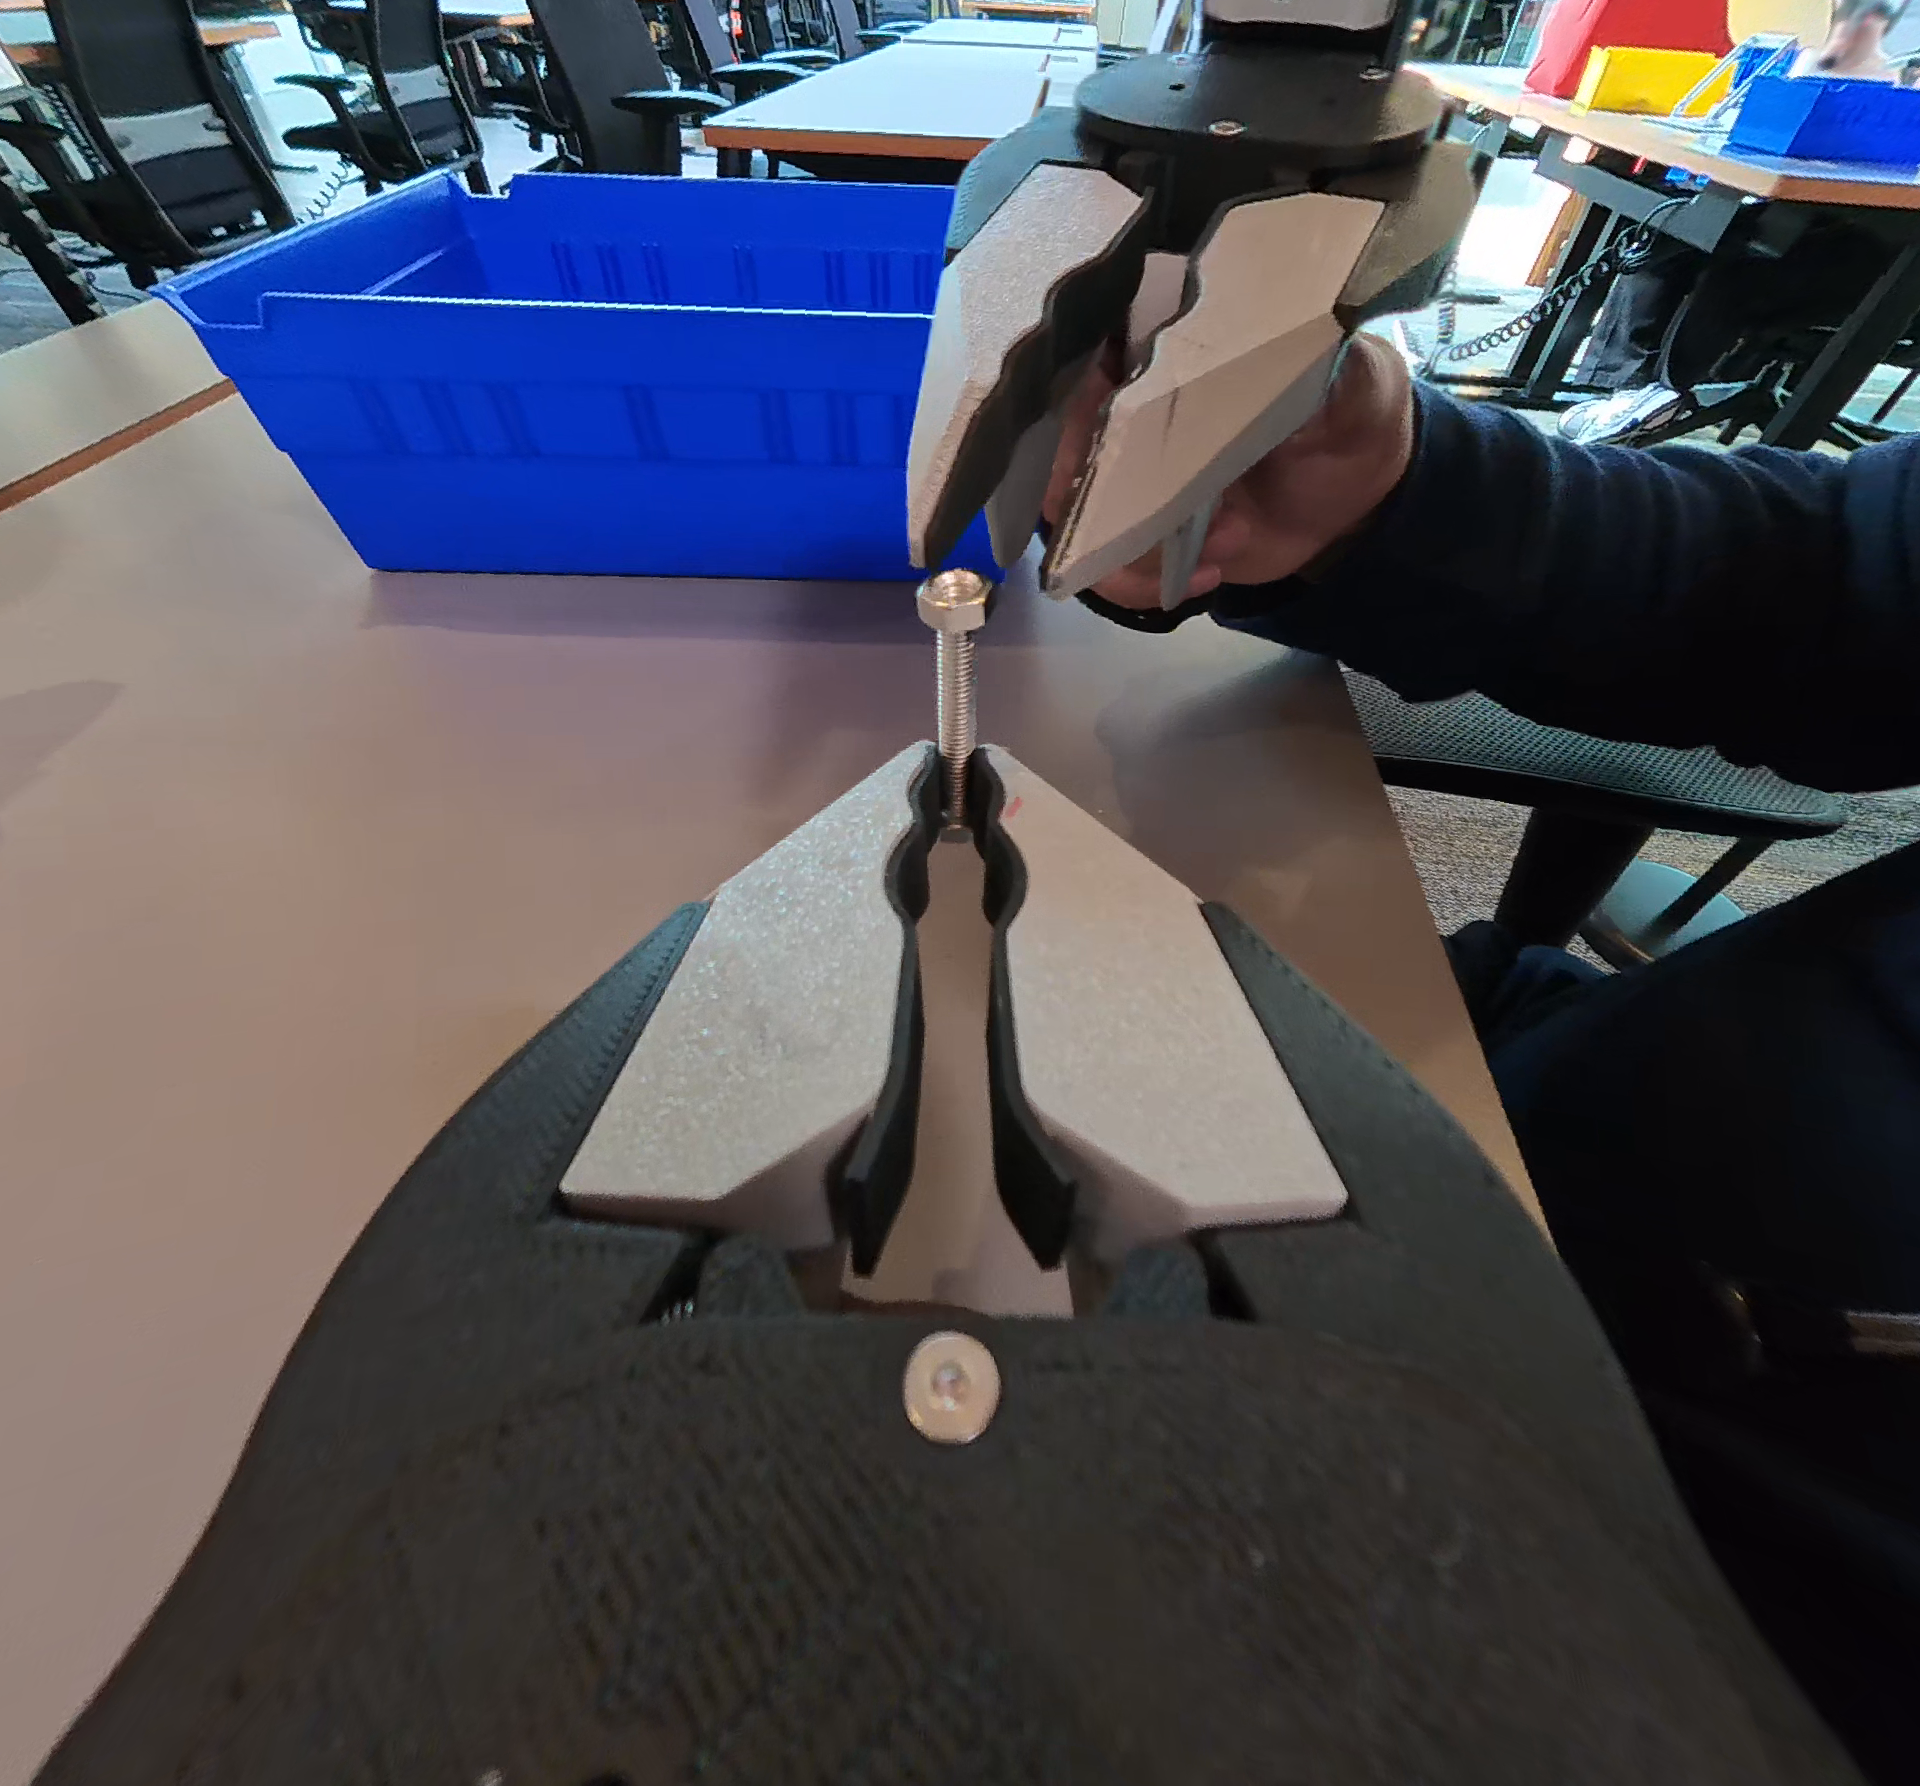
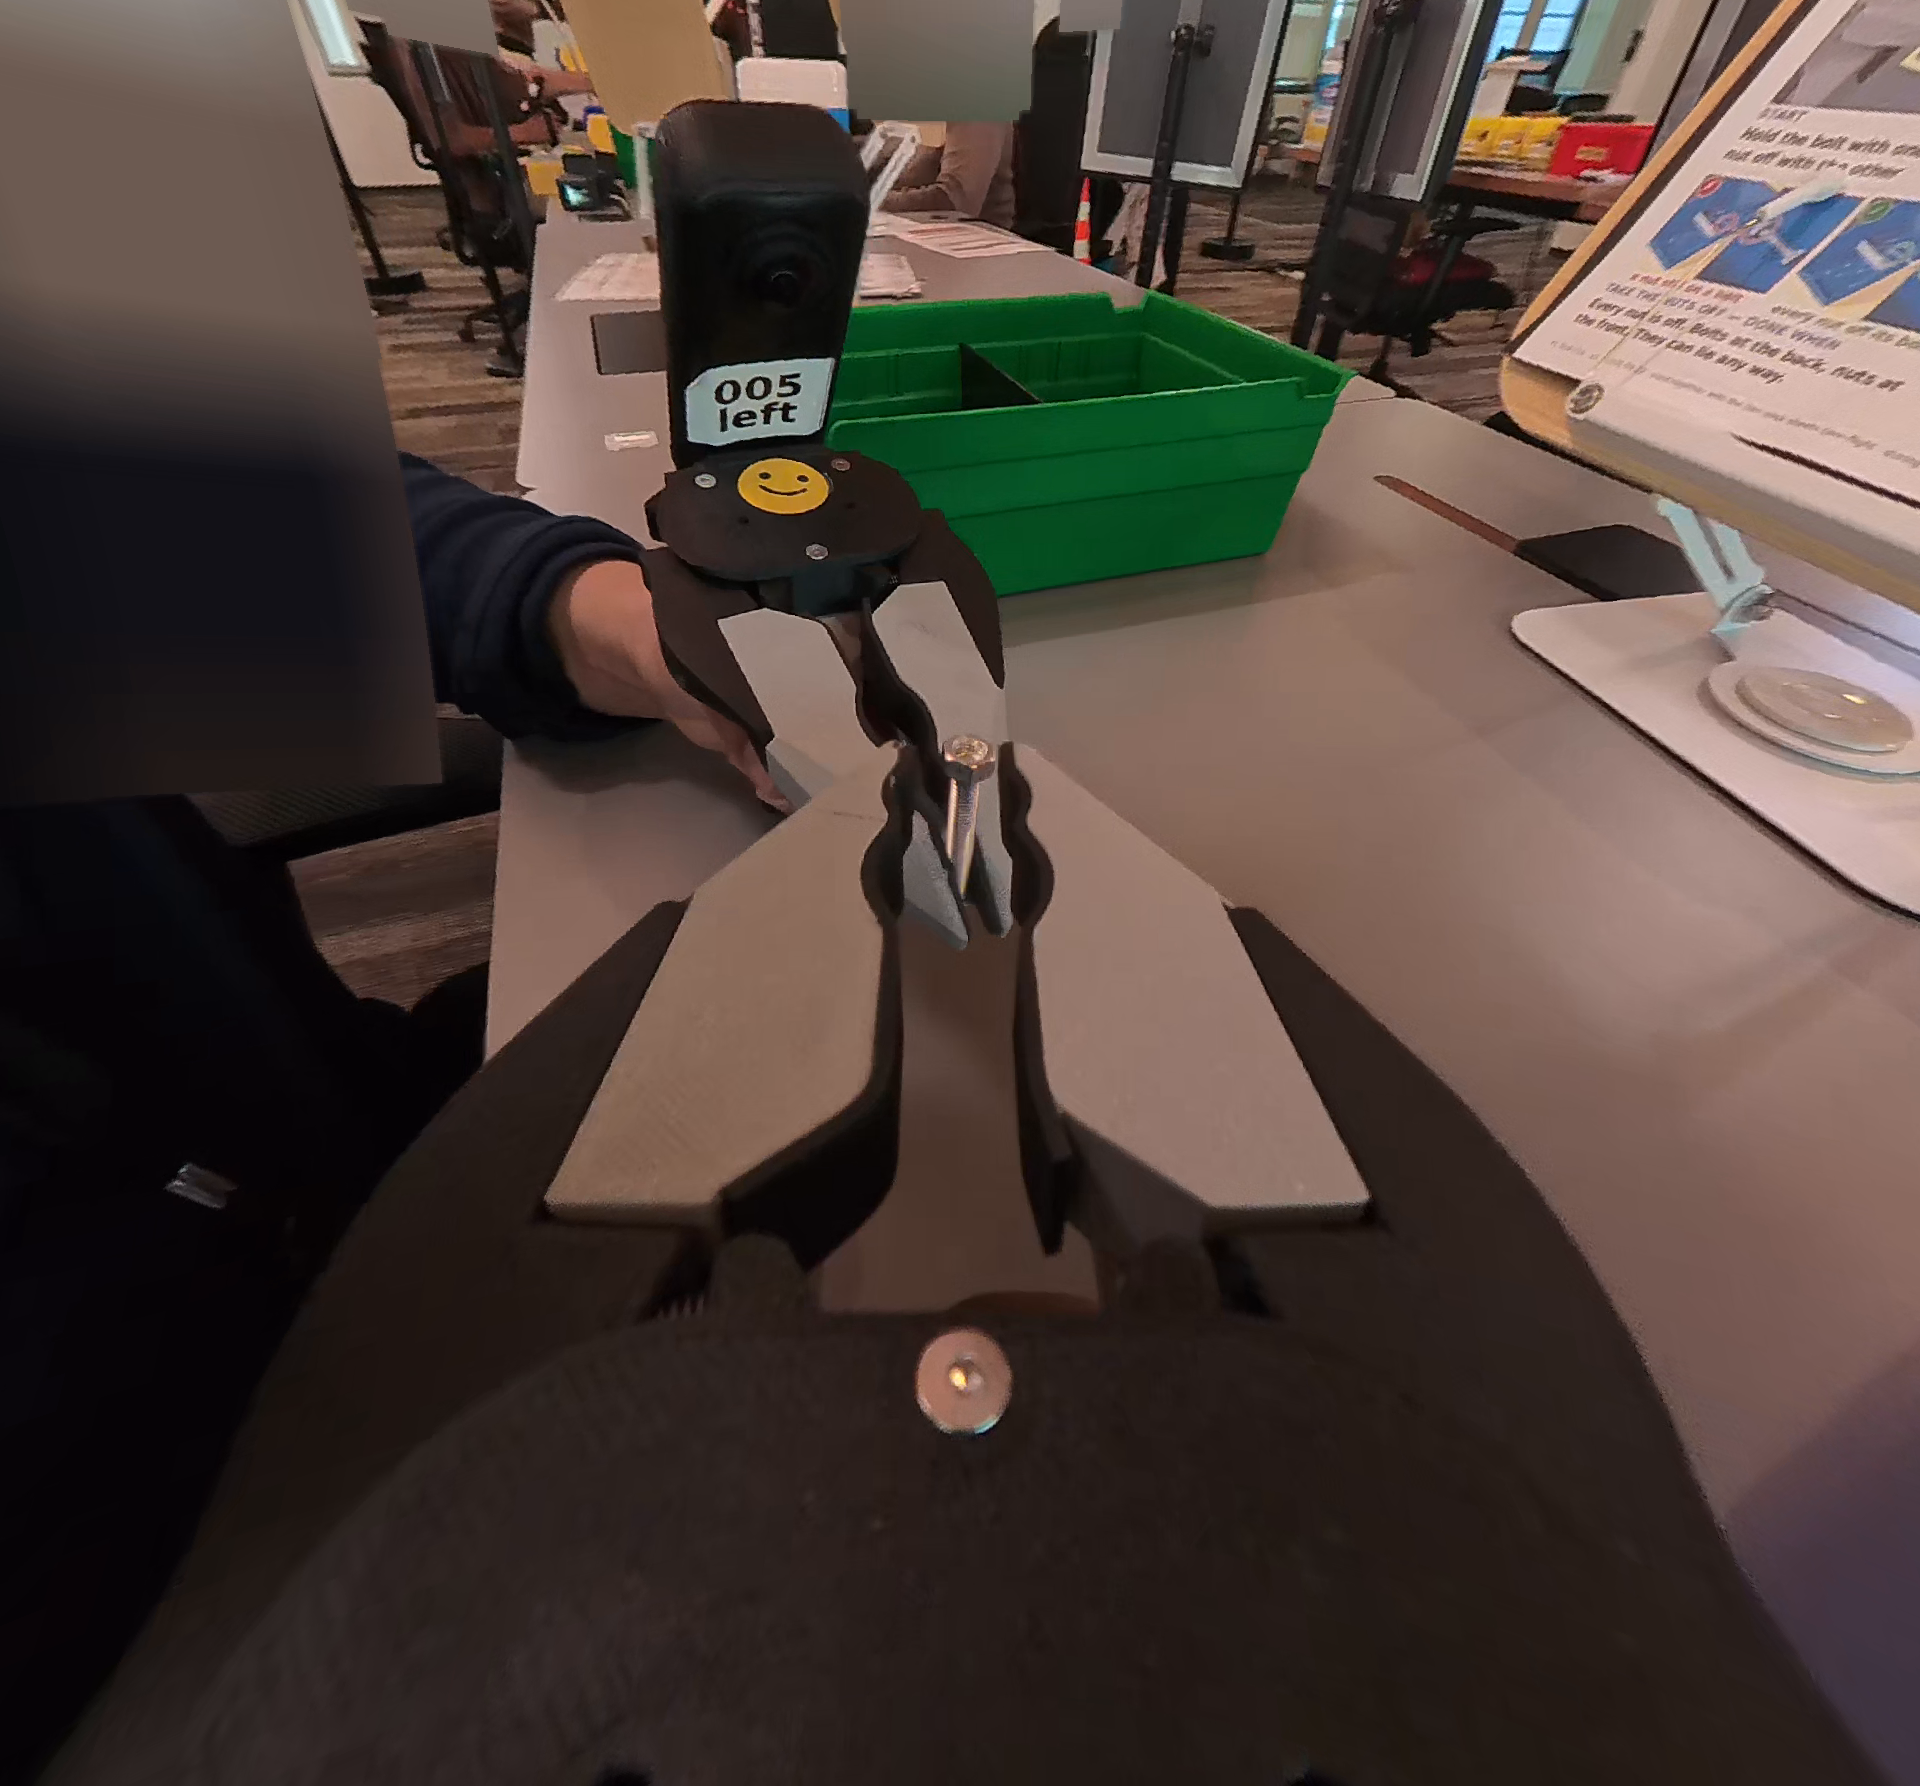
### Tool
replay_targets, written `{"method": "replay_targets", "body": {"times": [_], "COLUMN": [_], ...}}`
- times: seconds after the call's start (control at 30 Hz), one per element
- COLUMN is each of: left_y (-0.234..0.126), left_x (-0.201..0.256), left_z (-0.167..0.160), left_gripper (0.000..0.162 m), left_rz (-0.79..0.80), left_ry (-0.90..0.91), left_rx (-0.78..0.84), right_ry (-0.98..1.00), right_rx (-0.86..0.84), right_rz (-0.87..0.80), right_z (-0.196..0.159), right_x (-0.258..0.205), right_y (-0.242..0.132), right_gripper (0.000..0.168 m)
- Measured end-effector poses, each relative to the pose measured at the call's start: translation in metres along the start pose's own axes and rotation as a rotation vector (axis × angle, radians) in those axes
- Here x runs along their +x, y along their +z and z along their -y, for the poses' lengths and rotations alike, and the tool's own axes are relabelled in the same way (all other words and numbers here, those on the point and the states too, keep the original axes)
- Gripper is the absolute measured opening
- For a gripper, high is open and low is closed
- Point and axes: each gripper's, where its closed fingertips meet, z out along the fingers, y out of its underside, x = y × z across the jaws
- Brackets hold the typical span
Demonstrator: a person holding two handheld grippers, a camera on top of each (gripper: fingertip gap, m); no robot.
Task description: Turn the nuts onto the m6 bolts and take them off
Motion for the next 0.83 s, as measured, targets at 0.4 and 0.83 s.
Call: {"method": "replay_targets", "body": {"times": [0.4, 0.83], "left_y": [-0.0004, -0.0001], "left_x": [-0.0002, -0.0019], "left_z": [0.0003, -0.0008], "left_gripper": [0.003, 0.003], "left_rz": [-0.004, 0.005], "left_ry": [-0.001, -0.001], "left_rx": [0.003, -0.005], "right_ry": [0.079, 0.008], "right_rx": [0.012, -0.024], "right_rz": [0.069, 0.027], "right_z": [-0.0006, -0.0044], "right_x": [0.0043, 0.0037], "right_y": [0.0030, 0.0035], "right_gripper": [0.011, 0.006]}}
